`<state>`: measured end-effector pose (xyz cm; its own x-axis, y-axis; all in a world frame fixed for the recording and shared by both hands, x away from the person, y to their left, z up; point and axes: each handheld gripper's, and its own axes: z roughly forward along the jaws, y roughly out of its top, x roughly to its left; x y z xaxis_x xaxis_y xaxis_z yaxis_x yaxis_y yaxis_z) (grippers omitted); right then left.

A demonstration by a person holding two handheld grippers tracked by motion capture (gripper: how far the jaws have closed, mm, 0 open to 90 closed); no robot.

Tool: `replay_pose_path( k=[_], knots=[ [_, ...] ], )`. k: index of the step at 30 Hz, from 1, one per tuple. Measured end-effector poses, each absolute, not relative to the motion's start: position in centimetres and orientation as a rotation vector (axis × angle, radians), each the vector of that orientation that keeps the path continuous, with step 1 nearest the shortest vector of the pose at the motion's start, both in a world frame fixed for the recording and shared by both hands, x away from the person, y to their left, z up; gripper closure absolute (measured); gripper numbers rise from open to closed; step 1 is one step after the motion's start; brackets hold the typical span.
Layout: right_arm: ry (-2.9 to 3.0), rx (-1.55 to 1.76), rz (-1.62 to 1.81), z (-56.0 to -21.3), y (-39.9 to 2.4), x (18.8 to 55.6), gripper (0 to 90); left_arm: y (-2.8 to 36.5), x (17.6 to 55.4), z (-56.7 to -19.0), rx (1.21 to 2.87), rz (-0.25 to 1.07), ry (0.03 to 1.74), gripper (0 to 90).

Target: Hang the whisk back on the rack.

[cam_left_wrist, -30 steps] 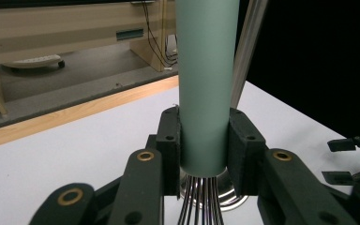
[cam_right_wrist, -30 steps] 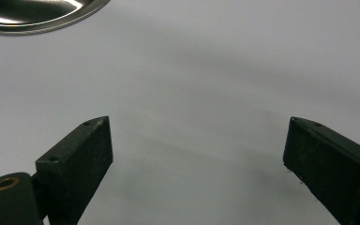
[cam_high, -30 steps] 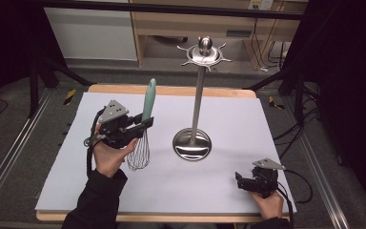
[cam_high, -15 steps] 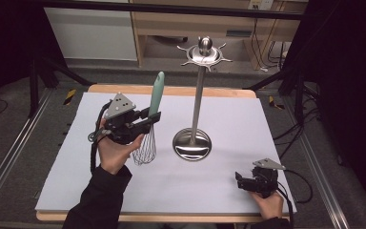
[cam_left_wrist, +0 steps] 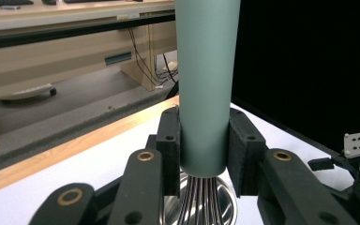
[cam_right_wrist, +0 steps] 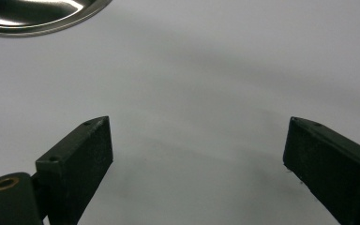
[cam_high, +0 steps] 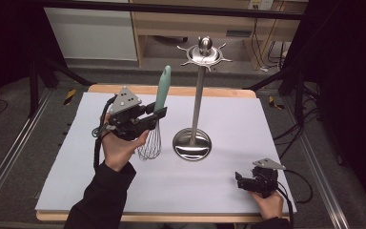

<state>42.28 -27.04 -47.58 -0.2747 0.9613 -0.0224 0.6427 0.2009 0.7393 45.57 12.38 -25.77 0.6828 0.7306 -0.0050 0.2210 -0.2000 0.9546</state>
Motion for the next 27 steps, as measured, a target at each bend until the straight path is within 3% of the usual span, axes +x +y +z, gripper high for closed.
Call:
replay_pose_path(
  k=[27],
  knots=[
    [1.994,1.49,0.868,-47.6,-27.1,42.3,9.0,10.4,47.0,-24.3,1.791,0.578,0.76,68.8]
  ],
)
